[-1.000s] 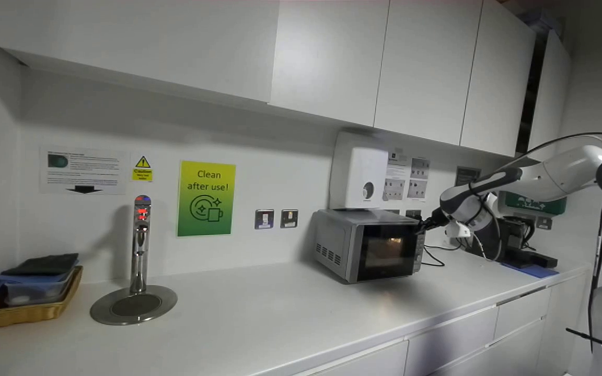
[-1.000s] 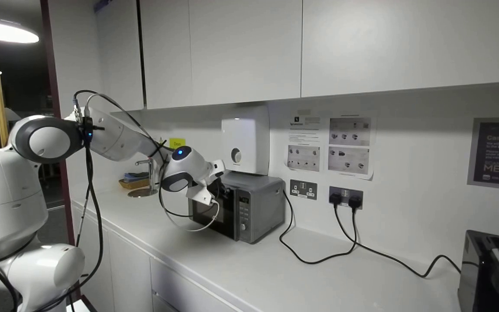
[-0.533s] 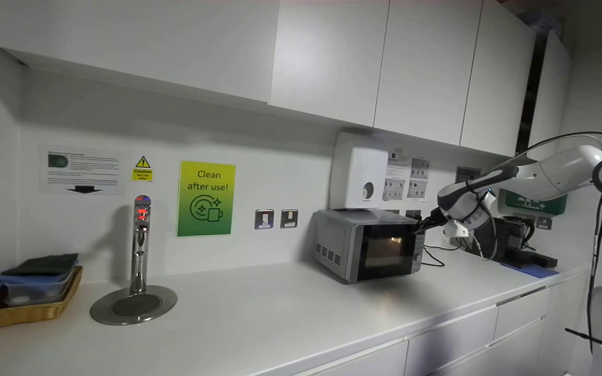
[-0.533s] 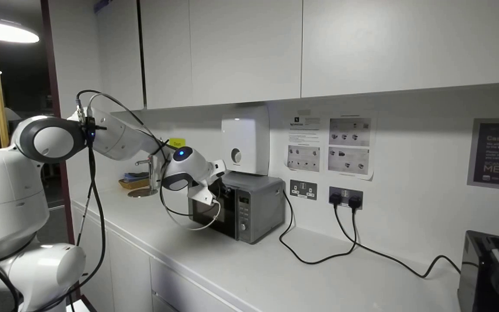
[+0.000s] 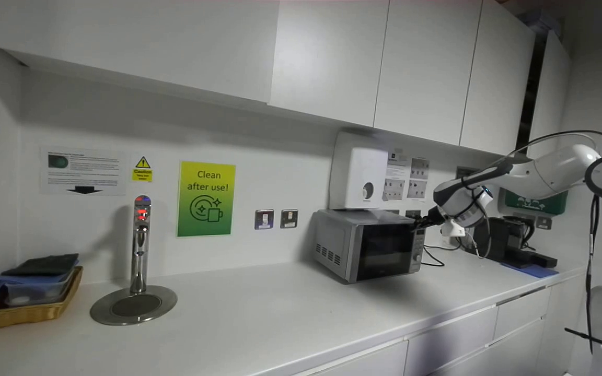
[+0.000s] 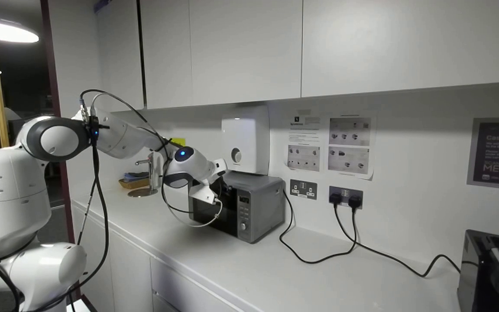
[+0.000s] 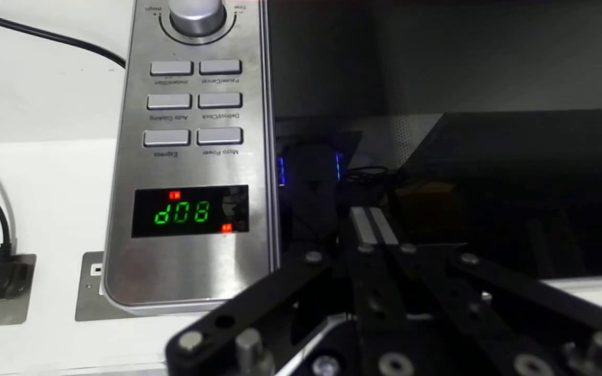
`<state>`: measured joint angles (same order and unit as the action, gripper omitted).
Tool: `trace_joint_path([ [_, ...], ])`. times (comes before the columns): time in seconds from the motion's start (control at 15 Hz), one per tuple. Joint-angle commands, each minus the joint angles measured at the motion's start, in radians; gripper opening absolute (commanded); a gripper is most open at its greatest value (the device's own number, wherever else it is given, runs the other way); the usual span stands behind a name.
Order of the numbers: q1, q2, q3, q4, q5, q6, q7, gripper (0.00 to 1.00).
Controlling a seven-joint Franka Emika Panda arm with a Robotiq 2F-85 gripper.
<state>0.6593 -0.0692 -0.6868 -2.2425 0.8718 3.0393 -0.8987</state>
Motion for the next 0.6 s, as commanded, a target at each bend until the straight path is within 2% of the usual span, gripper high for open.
trace_joint_path([
  [0.0, 0.014, 0.073, -0.02, 0.097, 0.078, -0.002, -0.065, 0.0],
  [0.2, -0.01, 0.069, -0.014, 0.059, 0.014, 0.001, -0.042, 0.0],
  [0.53, -0.055, 0.064, -0.026, -0.015, -0.195, -0.035, 0.034, 0.0],
])
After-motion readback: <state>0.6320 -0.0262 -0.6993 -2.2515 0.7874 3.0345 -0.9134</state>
